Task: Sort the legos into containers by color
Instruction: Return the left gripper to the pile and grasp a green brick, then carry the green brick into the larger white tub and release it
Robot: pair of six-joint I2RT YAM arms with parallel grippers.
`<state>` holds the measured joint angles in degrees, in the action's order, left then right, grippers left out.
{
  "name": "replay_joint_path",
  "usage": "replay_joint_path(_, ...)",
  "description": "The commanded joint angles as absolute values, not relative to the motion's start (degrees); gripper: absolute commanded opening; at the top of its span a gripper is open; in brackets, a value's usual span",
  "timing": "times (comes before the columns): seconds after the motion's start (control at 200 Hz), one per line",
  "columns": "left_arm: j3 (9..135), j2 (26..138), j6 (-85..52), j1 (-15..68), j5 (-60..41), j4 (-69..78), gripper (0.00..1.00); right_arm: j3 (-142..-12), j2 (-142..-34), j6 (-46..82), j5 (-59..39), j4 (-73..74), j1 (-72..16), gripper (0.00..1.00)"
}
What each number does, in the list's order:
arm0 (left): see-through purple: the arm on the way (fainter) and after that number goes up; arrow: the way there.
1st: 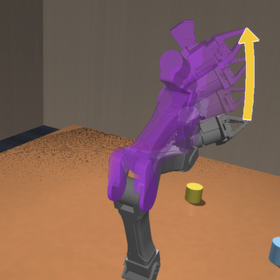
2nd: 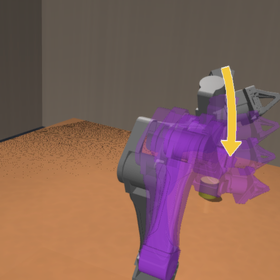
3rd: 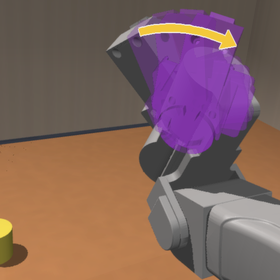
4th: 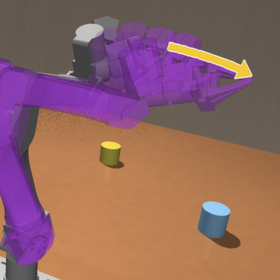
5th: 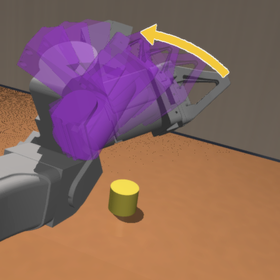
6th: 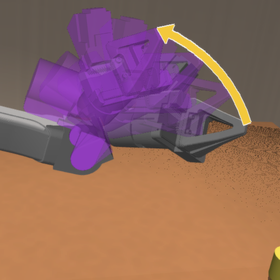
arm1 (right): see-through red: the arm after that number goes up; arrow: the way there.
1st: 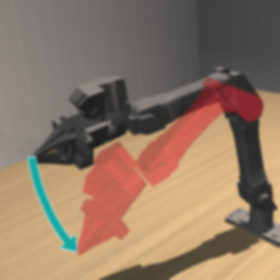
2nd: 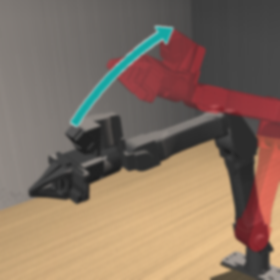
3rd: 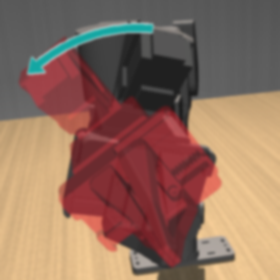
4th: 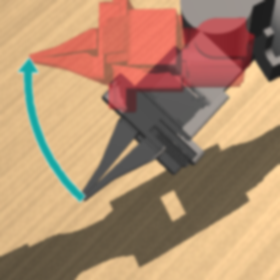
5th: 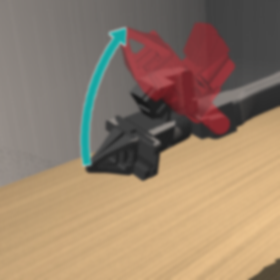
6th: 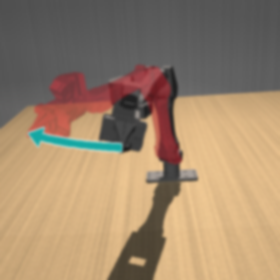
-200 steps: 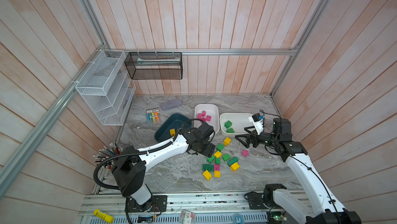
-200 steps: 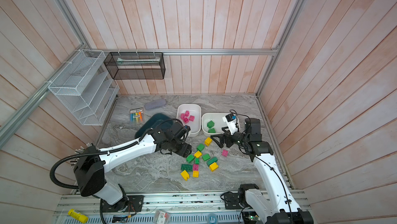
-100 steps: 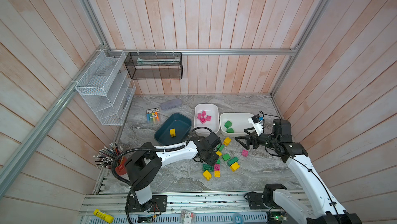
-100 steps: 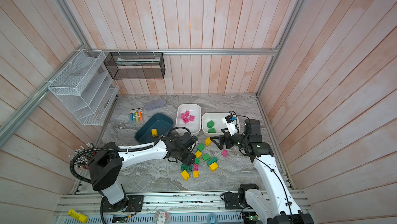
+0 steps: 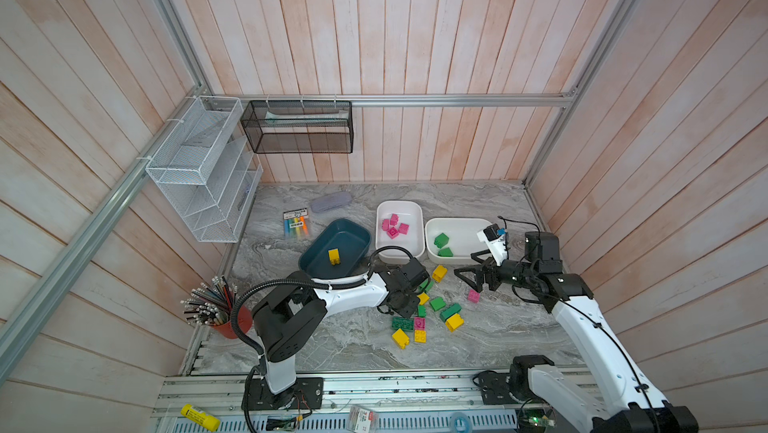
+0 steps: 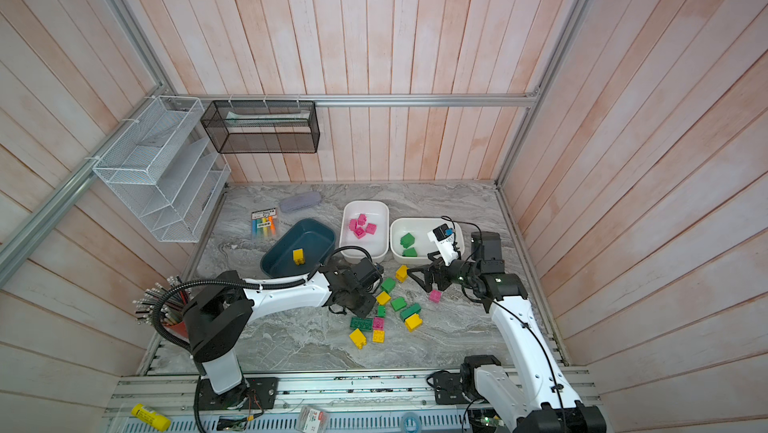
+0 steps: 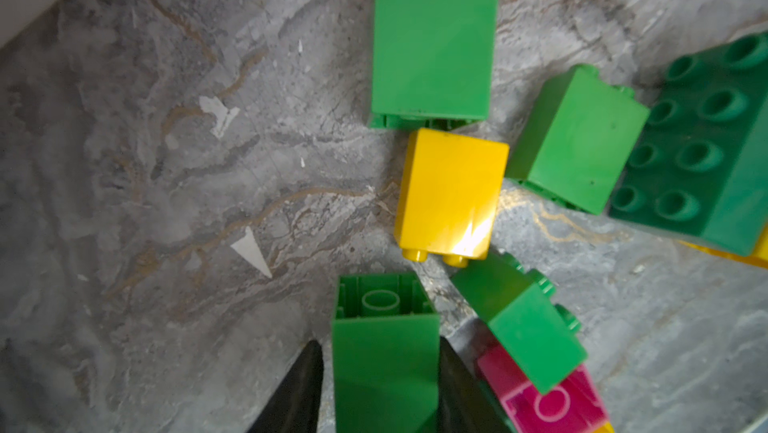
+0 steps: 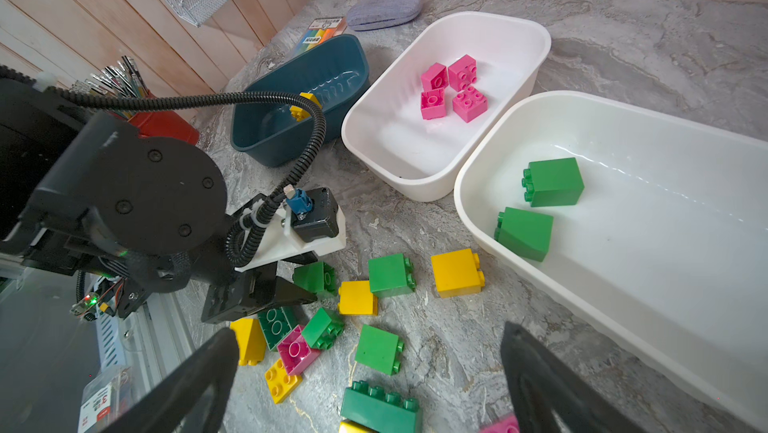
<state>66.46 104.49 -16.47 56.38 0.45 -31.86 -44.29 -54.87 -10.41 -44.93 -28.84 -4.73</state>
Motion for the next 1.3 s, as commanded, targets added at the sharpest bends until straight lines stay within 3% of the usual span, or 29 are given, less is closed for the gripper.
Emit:
replay_joint_path(0.0, 65.9, 105.8, -15.5, 56.4, 1.2, -30.9, 0.46, -46.2, -55.3, -11.5, -45.4, -30.6, -5.0, 0.98)
replay_joint_path(0.215, 66.1, 107.0, -14.2, 56.4, 1.7, -31.1, 0.46, -46.4, -55.3, -11.7, -45.5, -31.3, -5.1, 0.98)
replay_joint_path(0.285, 66.5, 106.8, -14.1, 56.4, 1.8, -31.2, 0.36, -46.5, -55.3, -11.6, -45.5, -31.5, -5.0, 0.98)
replay_joint_path(0.365, 67.4, 106.5, -14.1, 56.4, 2.3, -32.2, 0.32, -46.6, -55.2, -11.7, -45.5, -31.5, -5.0, 0.98)
replay_joint_path(0.715, 84.7, 106.0, -13.9, 52.1, -1.4, -38.6, 0.34, -51.4, -55.9, -12.6, -38.8, -33.9, -2.9, 0.98)
replay_joint_path(1.095, 111.8, 125.0, -12.3, 47.5, -0.4, -32.4, 0.34, -53.9, -57.8, -9.7, -35.8, -30.1, -2.6, 0.98)
replay_joint_path(1.295, 125.6, 136.3, -10.4, 46.3, 6.1, -33.7, 0.34, -53.8, -57.8, -9.6, -35.0, -29.8, -2.6, 0.98)
